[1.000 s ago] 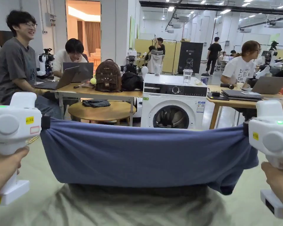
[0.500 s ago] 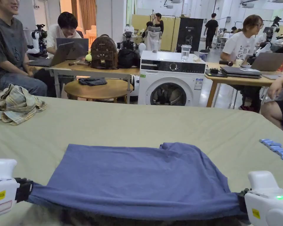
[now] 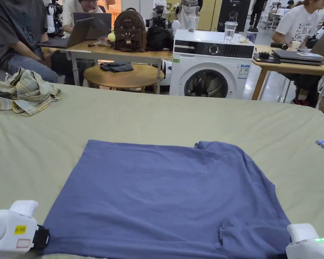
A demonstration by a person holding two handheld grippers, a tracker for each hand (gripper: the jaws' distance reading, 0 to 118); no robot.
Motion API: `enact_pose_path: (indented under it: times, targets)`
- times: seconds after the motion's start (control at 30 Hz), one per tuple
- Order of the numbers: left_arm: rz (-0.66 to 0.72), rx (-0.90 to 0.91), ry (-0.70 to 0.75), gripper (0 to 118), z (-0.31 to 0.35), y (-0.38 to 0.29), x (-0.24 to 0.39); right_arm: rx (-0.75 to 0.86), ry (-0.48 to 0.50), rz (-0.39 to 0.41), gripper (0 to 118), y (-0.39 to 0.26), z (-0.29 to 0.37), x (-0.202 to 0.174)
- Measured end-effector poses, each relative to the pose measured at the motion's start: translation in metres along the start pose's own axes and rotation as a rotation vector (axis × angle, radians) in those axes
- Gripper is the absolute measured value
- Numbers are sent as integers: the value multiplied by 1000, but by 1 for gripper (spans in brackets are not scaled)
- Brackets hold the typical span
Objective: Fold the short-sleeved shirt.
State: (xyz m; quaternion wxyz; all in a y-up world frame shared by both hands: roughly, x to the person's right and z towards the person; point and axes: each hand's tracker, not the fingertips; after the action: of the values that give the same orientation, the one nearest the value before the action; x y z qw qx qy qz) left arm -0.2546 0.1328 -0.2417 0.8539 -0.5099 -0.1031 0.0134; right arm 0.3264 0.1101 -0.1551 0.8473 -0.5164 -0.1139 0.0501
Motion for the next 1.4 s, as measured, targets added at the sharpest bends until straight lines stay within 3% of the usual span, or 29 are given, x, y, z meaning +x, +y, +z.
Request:
enact_pose_path:
  times: [0.07,0.1,0.13,0.33,0.43,0.47,0.5,0.53,0.57,0.6,0.63,0.67,0.9,1.03,1.23,1.3,1.4]
  targets:
    - [38,-2,9,9,6,8,4,19,-88,13,43,5,10,-1]
    - [42,20,22,20,8,11,6,44,-96,-6,55,10,16,-1]
    - [37,37,41,33,9,14,10,59,-76,-21,59,14,22,-1]
    - [-42,125,128,37,14,30,45,176,-38,-104,59,33,40,-17]
    - [-32,251,117,37,20,26,56,316,10,-202,59,37,48,-25]
    - [-36,304,104,37,23,24,61,358,21,-237,56,36,52,-29]
    - [-43,365,92,37,27,20,65,425,38,-262,44,36,55,-33]
    - [-46,420,85,37,31,14,68,494,61,-275,21,34,59,-36]
    - [-60,473,86,36,34,9,73,537,49,-281,10,33,62,-40]
    - [-71,517,99,28,37,5,78,577,30,-280,8,32,66,-47]
    - [-94,566,96,12,39,1,83,609,20,-282,1,30,71,-53]
    - [-109,591,121,0,37,2,82,635,23,-273,0,29,74,-56]
    - [-67,584,128,0,47,2,87,714,29,-238,0,26,84,-71]
    - [-97,432,160,0,53,4,73,712,24,-193,0,23,87,-77]
    - [-2,198,101,0,49,9,35,658,52,-159,0,24,77,-86]
    - [34,138,118,14,41,10,23,638,62,-153,0,23,72,-89]
    - [71,62,125,51,26,9,15,611,66,-149,0,23,69,-90]
